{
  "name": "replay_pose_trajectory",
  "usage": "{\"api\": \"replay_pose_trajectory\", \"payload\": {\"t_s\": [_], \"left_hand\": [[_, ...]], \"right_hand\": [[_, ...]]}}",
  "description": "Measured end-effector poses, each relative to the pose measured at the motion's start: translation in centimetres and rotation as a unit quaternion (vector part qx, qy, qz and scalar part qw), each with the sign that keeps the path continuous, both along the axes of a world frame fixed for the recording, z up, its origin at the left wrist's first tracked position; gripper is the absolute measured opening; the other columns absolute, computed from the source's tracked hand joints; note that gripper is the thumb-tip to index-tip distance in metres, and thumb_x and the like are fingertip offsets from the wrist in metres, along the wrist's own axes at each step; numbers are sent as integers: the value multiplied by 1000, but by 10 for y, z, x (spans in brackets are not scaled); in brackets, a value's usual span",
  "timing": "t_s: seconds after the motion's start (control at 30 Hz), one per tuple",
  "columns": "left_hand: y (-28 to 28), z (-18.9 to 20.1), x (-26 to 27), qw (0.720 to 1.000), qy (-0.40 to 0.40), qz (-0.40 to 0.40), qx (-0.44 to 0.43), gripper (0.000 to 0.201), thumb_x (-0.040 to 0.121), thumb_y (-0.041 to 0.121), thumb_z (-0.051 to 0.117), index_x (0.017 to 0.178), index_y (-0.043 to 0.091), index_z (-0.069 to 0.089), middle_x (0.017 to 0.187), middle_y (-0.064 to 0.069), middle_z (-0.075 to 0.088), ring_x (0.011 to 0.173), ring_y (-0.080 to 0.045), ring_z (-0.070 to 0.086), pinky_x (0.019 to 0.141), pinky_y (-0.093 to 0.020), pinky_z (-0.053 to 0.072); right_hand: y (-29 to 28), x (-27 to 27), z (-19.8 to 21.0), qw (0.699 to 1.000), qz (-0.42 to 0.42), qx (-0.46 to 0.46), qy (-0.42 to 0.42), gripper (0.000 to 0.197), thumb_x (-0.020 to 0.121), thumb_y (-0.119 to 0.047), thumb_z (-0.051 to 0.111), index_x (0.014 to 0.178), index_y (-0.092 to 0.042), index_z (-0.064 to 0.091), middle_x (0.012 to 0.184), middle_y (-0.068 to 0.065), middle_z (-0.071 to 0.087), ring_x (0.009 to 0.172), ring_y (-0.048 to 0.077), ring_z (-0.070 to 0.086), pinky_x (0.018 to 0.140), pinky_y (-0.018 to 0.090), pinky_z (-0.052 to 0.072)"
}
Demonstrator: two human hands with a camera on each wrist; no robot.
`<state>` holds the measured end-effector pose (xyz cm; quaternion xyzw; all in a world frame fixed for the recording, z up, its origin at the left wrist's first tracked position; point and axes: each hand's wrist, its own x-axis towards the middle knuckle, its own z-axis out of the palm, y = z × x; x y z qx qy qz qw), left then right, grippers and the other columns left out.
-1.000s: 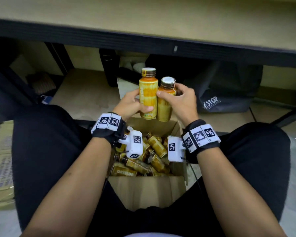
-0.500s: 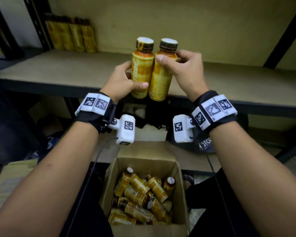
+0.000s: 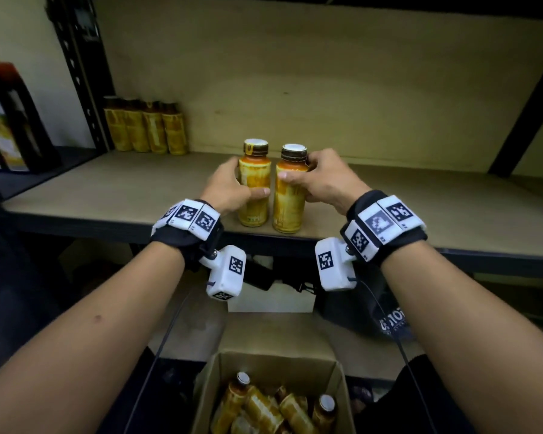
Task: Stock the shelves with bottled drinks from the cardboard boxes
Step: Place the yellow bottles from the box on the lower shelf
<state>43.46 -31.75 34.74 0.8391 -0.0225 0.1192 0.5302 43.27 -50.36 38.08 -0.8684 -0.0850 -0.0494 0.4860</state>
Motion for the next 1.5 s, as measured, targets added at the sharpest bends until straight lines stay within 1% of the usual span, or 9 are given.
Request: {"api": "replay_pose_trajectory", "payload": {"t_s": [0.13, 0.27, 0.8, 0.93, 1.07, 1.2, 1.27, 1.37, 1.5], "left_hand": [[5, 17, 16, 999, 23, 36, 16, 68, 61, 27, 89, 121, 23, 56, 112, 0, 67, 104, -20, 63, 91, -43, 54], [14, 25, 37, 990, 43, 79, 110, 73, 64, 29, 88, 128, 18, 53, 123, -6, 63, 114, -26, 58, 94, -36, 50], [94, 35, 186, 945, 143, 218, 199, 65, 71, 38, 82, 120, 9, 53, 124, -13, 59, 114, -33, 57, 87, -37, 49], [118, 31, 221, 931, 136, 234, 245, 57, 85, 28, 70, 134, 9, 46, 135, -14, 52, 121, -33, 53, 96, -38, 47], [135, 33, 255, 930, 129, 245, 241, 44, 89, 28, 64, 128, 13, 50, 130, -14, 56, 115, -36, 56, 86, -39, 48], [143, 28, 274, 916, 115, 224, 312, 65, 88, 41, 58, 145, 19, 34, 150, -10, 36, 134, -35, 40, 108, -44, 37], [150, 27, 281, 887, 130, 225, 383, 72, 89, 38, 58, 150, 23, 22, 158, -7, 20, 141, -36, 27, 113, -48, 29], [167, 23, 295, 871, 152, 226, 408, 45, 91, 34, 54, 133, 21, 46, 140, -10, 47, 124, -33, 49, 97, -40, 44], [178, 28, 309, 874, 154, 181, 424, 39, 87, 34, 61, 122, 19, 53, 126, -10, 56, 113, -32, 57, 84, -37, 48]], "right_hand": [[10, 12, 9, 999, 27, 23, 40, 59, 79, -31, 79, 129, -8, 56, 120, 5, 67, 107, 17, 63, 95, 38, 53], [27, 37, 13, 997, 35, 11, 70, 64, 79, -30, 79, 133, -8, 53, 124, 7, 65, 112, 21, 62, 98, 42, 52], [107, 197, 22, 991, 92, -60, 81, 42, 85, -28, 73, 124, -18, 61, 120, 5, 66, 105, 25, 65, 84, 39, 58], [129, 230, 20, 989, 108, -72, 65, 44, 84, -32, 74, 124, -17, 62, 124, 10, 65, 109, 30, 63, 93, 46, 54], [148, 262, 14, 990, 99, -96, 25, 37, 86, -33, 71, 118, -16, 65, 120, 11, 67, 107, 30, 63, 94, 46, 53], [164, 289, 10, 992, 79, -103, -2, 49, 85, -36, 72, 128, -15, 61, 124, 10, 65, 110, 29, 62, 94, 38, 52], [172, 300, 9, 994, 67, -90, -3, 51, 84, -37, 73, 128, -15, 60, 123, 10, 66, 108, 30, 63, 92, 39, 53], [185, 314, 5, 997, 50, -66, -6, 47, 85, -37, 72, 125, -15, 62, 121, 10, 67, 108, 29, 63, 92, 36, 52], [202, 330, 5, 997, 46, -59, -10, 43, 85, -36, 71, 123, -17, 64, 122, 8, 67, 111, 29, 62, 95, 34, 48]]}}
